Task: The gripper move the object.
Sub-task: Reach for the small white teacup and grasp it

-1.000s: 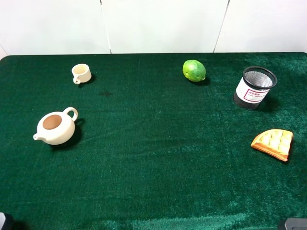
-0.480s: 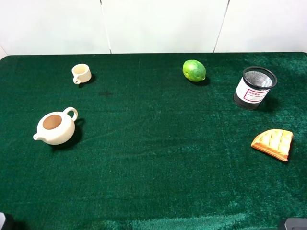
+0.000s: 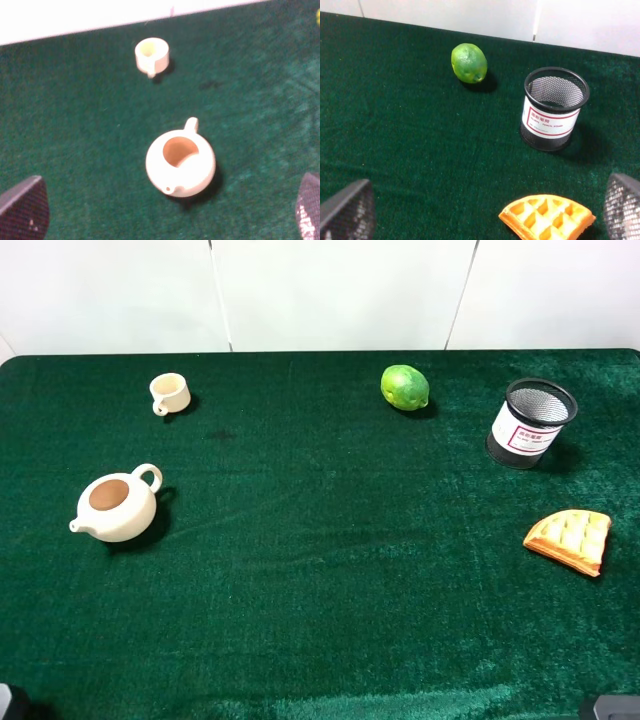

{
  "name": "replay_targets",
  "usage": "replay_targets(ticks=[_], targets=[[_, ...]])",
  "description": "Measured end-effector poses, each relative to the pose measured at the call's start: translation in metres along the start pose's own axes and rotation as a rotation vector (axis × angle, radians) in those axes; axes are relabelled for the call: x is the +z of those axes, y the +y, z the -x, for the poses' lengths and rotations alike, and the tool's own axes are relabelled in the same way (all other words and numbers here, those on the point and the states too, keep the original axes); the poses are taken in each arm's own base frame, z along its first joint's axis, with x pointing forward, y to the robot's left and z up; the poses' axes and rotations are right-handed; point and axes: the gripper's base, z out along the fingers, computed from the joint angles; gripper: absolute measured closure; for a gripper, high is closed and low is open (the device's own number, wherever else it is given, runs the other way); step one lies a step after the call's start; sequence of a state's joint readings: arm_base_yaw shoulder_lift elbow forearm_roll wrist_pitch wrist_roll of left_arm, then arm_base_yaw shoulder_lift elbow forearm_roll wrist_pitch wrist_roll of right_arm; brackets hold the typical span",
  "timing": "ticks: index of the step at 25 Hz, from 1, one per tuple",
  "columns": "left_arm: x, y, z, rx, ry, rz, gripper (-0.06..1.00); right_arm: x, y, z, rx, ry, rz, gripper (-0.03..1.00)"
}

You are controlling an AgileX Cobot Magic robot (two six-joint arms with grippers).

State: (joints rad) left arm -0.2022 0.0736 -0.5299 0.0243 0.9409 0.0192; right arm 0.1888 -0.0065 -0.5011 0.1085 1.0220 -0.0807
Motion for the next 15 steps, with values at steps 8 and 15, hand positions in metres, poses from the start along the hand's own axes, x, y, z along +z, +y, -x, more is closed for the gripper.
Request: replay_targets(ticks=[8, 15], targets=[[0.038, 0.004, 0.048, 0.083, 0.082, 0.024, -0.05, 0.0, 0.0, 0.0, 0.001, 0.0, 0.001, 0.27], [0.094, 0.006, 0.089, 0.183, 0.215, 0.027, -0.05, 0.0, 0.0, 0.0, 0.001, 0.0, 0.001, 0.27]])
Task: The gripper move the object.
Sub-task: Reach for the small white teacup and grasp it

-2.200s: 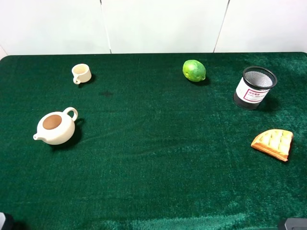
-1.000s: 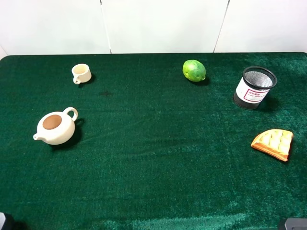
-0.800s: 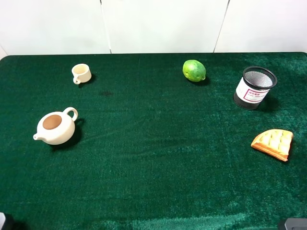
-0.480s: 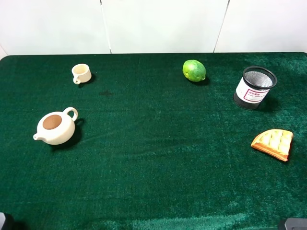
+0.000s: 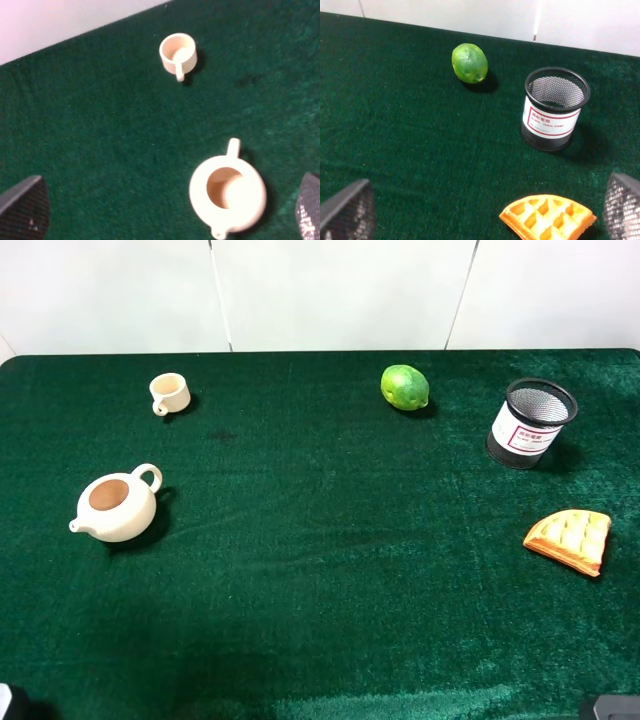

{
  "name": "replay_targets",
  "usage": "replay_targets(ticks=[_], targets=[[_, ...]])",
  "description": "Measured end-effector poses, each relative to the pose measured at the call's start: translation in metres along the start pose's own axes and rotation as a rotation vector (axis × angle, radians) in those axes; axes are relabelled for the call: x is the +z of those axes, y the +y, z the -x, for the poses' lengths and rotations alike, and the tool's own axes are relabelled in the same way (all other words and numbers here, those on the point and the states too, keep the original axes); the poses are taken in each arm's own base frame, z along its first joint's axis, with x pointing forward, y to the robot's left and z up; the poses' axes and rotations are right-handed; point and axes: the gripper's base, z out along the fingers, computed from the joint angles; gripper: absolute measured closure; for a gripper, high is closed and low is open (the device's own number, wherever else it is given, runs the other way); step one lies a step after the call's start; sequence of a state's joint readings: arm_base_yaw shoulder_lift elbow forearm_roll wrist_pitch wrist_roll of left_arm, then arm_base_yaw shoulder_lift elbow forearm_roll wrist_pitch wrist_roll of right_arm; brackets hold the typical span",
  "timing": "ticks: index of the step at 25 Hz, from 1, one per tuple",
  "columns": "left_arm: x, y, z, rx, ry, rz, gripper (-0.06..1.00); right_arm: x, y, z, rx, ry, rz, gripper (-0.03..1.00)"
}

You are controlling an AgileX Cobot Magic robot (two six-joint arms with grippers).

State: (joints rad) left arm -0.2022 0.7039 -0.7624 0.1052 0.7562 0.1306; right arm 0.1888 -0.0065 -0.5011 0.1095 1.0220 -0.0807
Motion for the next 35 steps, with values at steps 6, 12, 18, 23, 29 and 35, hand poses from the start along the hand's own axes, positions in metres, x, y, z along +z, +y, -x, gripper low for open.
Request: replay_targets(ticks=[6, 12, 18, 23, 29, 35], targets=[[0.048, 0.004, 0.034, 0.029, 0.099, -0.014, -0.05, 0.0, 0.0, 0.0, 0.0, 0.0, 0.001, 0.27], [0.102, 0.004, 0.052, 0.083, 0.17, -0.04, -0.05, 0.0, 0.0, 0.0, 0.0, 0.0, 0.001, 0.27], [0.155, 0.0, 0.056, 0.124, 0.206, -0.061, -0.05, 0.0, 0.0, 0.0, 0.0, 0.0, 0.001, 0.27], [0.194, -0.004, 0.057, 0.135, 0.224, -0.076, -0.05, 0.0, 0.0, 0.0, 0.0, 0.0, 0.001, 0.27], [0.239, -0.011, 0.047, 0.127, 0.281, -0.113, -0.05, 0.0, 0.0, 0.0, 0.0, 0.0, 0.001, 0.27], [0.278, -0.018, 0.032, 0.106, 0.354, -0.142, -0.05, 0.0, 0.0, 0.0, 0.0, 0.0, 0.001, 0.27]])
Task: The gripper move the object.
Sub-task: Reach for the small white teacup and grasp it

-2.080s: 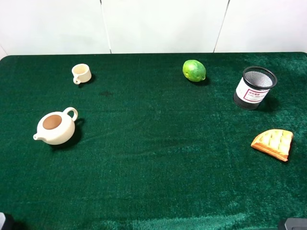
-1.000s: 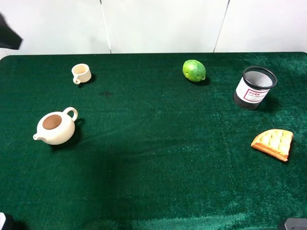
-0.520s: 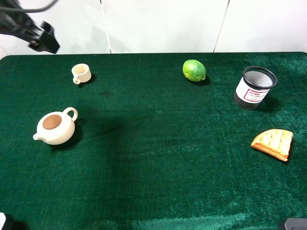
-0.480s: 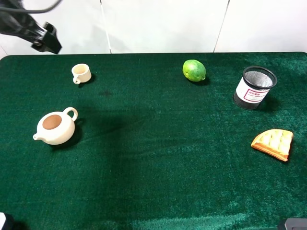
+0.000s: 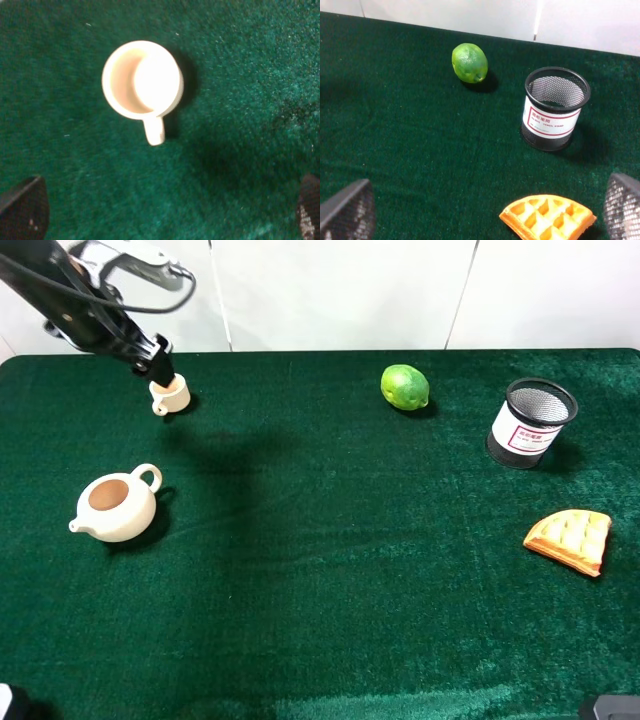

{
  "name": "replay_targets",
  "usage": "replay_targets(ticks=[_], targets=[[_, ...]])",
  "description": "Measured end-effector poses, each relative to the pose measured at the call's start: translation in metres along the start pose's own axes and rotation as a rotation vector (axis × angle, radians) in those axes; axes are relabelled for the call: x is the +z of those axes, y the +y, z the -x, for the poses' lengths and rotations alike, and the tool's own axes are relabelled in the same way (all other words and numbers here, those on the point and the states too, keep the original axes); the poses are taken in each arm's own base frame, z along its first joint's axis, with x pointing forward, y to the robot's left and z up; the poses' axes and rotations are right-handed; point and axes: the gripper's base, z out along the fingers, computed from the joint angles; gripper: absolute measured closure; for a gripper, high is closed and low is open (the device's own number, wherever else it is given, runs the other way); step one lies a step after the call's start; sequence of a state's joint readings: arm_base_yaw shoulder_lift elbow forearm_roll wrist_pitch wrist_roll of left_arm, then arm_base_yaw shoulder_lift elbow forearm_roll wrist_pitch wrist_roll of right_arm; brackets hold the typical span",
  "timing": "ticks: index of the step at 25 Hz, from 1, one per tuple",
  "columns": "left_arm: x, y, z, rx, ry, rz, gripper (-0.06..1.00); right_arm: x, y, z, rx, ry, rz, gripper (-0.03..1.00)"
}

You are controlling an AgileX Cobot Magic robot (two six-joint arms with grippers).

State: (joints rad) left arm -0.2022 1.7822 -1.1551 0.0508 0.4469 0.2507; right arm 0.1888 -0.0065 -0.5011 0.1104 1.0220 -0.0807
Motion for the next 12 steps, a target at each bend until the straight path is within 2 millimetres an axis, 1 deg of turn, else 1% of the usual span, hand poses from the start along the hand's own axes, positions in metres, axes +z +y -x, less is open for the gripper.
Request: replay_targets(ticks=[5, 12], targets=[[0.026, -0.003, 0.001, 0.001, 0.013, -0.017, -0.05, 0.0, 0.0, 0.0, 0.0, 0.0, 0.0, 0.27], [0.051, -0.011, 0.015, 0.025, 0.002, -0.031, -0.05, 0.0, 0.0, 0.0, 0.0, 0.0, 0.0, 0.27]])
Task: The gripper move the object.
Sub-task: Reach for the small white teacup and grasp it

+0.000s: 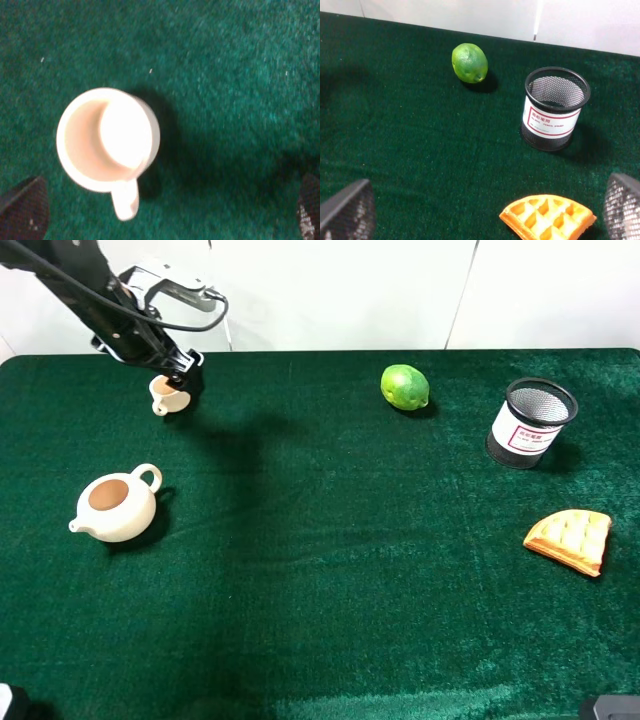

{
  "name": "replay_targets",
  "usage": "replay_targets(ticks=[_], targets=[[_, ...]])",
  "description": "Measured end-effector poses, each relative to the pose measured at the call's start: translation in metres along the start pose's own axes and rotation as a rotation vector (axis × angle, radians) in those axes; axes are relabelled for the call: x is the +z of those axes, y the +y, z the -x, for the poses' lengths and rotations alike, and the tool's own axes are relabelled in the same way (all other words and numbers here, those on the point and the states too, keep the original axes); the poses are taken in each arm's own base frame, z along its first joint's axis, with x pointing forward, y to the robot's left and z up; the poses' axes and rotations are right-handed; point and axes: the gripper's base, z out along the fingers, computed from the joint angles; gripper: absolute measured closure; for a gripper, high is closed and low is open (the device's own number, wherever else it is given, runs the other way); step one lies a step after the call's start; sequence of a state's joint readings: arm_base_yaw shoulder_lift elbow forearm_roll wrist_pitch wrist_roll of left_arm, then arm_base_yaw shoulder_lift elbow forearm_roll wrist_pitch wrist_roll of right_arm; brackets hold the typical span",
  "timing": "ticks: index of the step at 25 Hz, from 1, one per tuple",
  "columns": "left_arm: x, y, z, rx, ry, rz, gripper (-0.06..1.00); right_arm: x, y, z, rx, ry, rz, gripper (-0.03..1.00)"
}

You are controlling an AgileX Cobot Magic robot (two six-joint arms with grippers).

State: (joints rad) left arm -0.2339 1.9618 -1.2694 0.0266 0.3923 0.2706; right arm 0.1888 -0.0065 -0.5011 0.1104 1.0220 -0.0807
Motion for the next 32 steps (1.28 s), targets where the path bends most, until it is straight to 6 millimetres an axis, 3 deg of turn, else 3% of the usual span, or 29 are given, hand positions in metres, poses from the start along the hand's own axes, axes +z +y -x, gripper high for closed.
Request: replay_targets(ticks=[5, 15, 28, 32], targets=[[0.018, -0.008, 0.005, 0.004, 0.009, -0.02, -0.05, 0.0, 0.0, 0.0, 0.0, 0.0, 0.0, 0.27], [0.047, -0.015, -0.007, -0.003, 0.063, -0.042, -0.05, 0.0, 0.0, 0.0, 0.0, 0.0, 0.0, 0.27], [0.065, -0.017, -0.013, 0.016, 0.057, -0.041, -0.05, 0.0, 0.0, 0.0, 0.0, 0.0, 0.0, 0.27], [0.065, -0.017, -0.012, 0.018, 0.052, -0.04, 0.04, 0.0, 0.0, 0.0, 0.0, 0.0, 0.0, 0.27]])
